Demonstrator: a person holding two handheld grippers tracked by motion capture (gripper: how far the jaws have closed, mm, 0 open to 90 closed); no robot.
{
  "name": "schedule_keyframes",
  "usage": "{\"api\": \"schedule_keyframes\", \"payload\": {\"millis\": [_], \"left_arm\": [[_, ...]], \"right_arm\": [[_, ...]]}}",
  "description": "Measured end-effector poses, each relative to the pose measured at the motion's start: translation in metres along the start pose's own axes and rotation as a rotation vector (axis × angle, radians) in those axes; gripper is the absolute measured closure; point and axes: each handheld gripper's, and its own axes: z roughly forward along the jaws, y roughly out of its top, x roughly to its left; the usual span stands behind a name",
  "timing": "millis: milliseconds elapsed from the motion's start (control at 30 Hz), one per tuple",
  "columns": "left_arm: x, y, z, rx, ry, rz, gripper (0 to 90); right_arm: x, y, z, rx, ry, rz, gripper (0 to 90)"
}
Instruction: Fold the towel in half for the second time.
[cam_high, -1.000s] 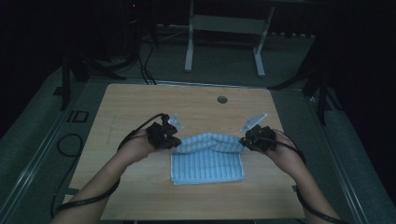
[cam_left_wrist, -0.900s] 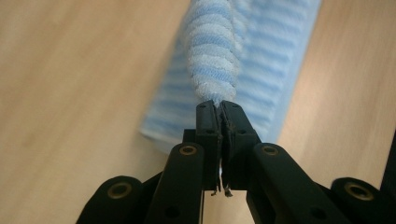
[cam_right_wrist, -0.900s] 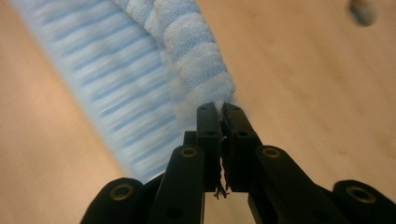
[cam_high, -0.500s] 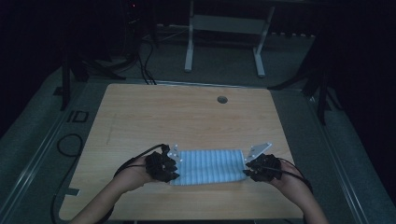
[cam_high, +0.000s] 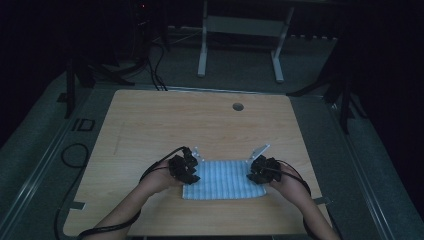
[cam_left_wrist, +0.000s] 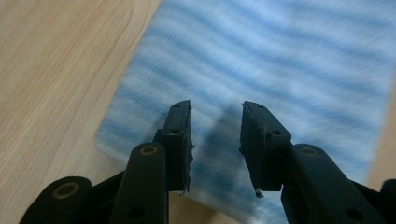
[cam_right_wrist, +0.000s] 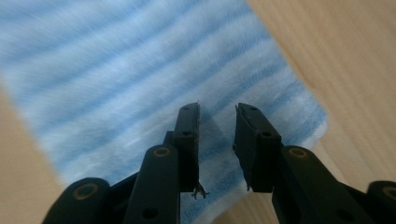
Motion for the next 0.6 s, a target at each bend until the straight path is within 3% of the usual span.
{"api": "schedule_keyframes", "payload": {"millis": [67, 267, 433, 600], "left_arm": [[0.006, -0.002, 0.003, 0.003, -0.006, -0.013, 63.5], [0.021, -0.008, 0.003, -0.002, 0.023, -0.029, 63.2], [0.039, -0.008, 0.001, 0.014, 0.034, -0.056, 61.4], [0.056, -0.011, 0.001, -0.009, 0.040, -0.089, 61.3]], "right_arm": [[-0.003, 0.001, 0.007, 0.013, 0.021, 0.005, 67.6], [-0.009, 0.013, 0.018, -0.019, 0.016, 0.024, 65.4], [-0.014, 0.028, 0.024, -0.006, 0.016, 0.027, 61.2], [-0.021, 0.040, 0.030, -0.006, 0.031, 0.040, 60.1]]}}
